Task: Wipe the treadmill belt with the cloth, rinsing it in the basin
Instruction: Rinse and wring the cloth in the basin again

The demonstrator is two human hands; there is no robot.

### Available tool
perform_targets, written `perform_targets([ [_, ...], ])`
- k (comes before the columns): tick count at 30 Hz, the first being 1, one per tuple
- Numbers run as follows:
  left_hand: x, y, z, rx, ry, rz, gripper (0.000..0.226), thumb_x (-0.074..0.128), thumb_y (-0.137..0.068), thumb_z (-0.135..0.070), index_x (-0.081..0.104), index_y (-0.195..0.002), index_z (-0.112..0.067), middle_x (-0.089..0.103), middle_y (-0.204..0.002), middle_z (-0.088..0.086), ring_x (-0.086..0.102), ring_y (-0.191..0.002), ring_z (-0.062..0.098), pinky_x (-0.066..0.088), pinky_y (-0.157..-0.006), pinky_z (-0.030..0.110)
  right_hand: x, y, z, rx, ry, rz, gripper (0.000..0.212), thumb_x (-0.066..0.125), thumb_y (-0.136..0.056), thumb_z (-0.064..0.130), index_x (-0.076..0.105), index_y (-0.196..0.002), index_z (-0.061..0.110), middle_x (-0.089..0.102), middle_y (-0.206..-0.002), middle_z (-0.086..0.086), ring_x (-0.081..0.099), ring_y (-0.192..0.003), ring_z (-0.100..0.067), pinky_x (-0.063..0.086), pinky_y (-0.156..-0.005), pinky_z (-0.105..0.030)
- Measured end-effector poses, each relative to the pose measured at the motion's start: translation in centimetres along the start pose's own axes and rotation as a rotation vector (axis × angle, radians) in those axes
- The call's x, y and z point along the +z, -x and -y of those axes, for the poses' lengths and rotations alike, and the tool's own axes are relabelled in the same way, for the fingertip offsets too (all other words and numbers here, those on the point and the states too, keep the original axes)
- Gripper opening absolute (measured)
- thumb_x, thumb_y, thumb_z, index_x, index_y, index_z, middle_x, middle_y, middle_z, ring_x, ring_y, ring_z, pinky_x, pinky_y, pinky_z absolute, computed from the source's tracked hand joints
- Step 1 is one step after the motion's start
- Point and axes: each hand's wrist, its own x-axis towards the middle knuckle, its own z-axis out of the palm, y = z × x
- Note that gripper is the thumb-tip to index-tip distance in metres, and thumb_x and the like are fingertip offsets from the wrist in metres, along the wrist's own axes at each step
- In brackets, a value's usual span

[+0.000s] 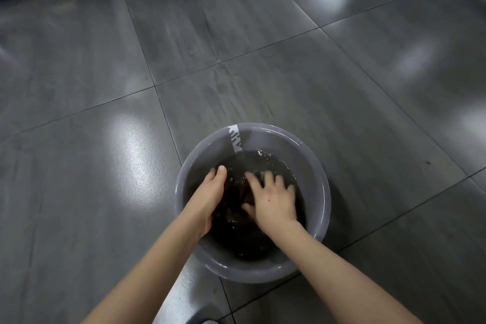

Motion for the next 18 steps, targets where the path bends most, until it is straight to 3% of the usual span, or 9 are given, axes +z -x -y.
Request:
perform_targets([
  [2,-0.3,-0.1,0.0,-0.048,0.015,0.005,0.053,0.032,-0.099,-0.049,0.025,-0.149,-0.031,0.031,-0.152,-0.005,0.031,-0.138,0.020,0.024,-0.109,0.046,-0.5,-0.6,-0.8,0.154,-0.007,0.155,0.076,0.053,-0.089,0.050,0.012,-0.148,0.027,0.028,-0.137,-0.020,0.041,-0.117,-0.034,0.047,-0.080,-0.038],
  [4,-0.3,0.1,-0.3,-0.136,0.031,0.030,0.054,0.034,-0.098,-0.053,0.029,-0.147,-0.030,0.035,-0.150,0.000,0.032,-0.137,0.026,0.027,-0.107,0.054,-0.6,-0.8,-0.5,0.268,-0.135,0.247,0.063,0.047,-0.097,0.033,0.010,-0.148,0.025,0.026,-0.140,-0.021,0.046,-0.114,-0.034,0.047,-0.077,-0.035],
  [6,-0.3,-0.1,-0.1,-0.234,0.065,0.062,0.058,0.036,-0.094,-0.060,0.034,-0.144,-0.030,0.041,-0.145,0.003,0.039,-0.132,0.032,0.033,-0.099,0.060,-0.4,-0.5,0.4,0.320,-0.589,0.281,0.050,0.043,-0.097,0.017,0.025,-0.144,0.019,0.043,-0.133,-0.017,0.054,-0.109,-0.031,0.045,-0.082,-0.033],
  [8,-0.2,-0.4,-0.1,-0.286,0.057,0.092,0.070,0.036,-0.085,-0.073,0.037,-0.142,-0.033,0.049,-0.138,0.003,0.049,-0.123,0.034,0.043,-0.085,0.060,-1.2,0.2,1.2,0.393,-1.139,0.324,0.032,0.042,-0.098,0.017,0.048,-0.129,0.013,0.060,-0.118,-0.011,0.058,-0.107,-0.027,0.047,-0.085,-0.031],
  [10,-0.2,-0.8,-0.3,-0.319,0.101,0.114,0.085,0.036,-0.074,-0.084,0.047,-0.136,-0.027,0.061,-0.125,0.007,0.059,-0.109,0.034,0.053,-0.073,0.051,-3.2,1.1,1.9,0.350,-1.371,0.289,0.024,0.041,-0.100,0.023,0.061,-0.104,0.012,0.067,-0.103,-0.010,0.062,-0.100,-0.025,0.050,-0.087,-0.037],
  [12,-0.2,-0.6,-0.5,-0.324,0.169,0.113,0.085,0.037,-0.073,-0.084,0.066,-0.113,-0.014,0.072,-0.099,0.012,0.066,-0.091,0.030,0.052,-0.066,0.039,-4.9,2.3,2.8,0.182,-1.397,0.202,0.026,0.043,-0.099,0.029,0.061,-0.084,0.018,0.067,-0.085,0.000,0.063,-0.084,-0.015,0.051,-0.082,-0.037],
  [15,0.3,-0.6,-0.3,-0.249,0.208,0.159,0.076,0.035,-0.078,-0.080,0.071,-0.072,-0.013,0.069,-0.063,0.005,0.066,-0.058,0.020,0.048,-0.053,0.028,-6.2,3.8,3.8,-0.050,-1.111,0.059,0.039,0.042,-0.093,0.050,0.055,-0.072,0.020,0.063,-0.069,0.005,0.061,-0.069,-0.012,0.051,-0.070,-0.037],
  [18,1.3,-0.3,0.0,-0.160,0.277,0.198,0.069,0.034,-0.083,-0.074,0.062,-0.071,-0.012,0.060,-0.053,0.001,0.059,-0.044,0.012,0.045,-0.042,0.017,-6.2,3.8,4.3,-0.023,-0.850,-0.101,0.051,0.028,-0.092,0.061,0.040,-0.059,0.023,0.057,-0.060,0.004,0.057,-0.062,-0.019,0.042,-0.060,-0.035],
])
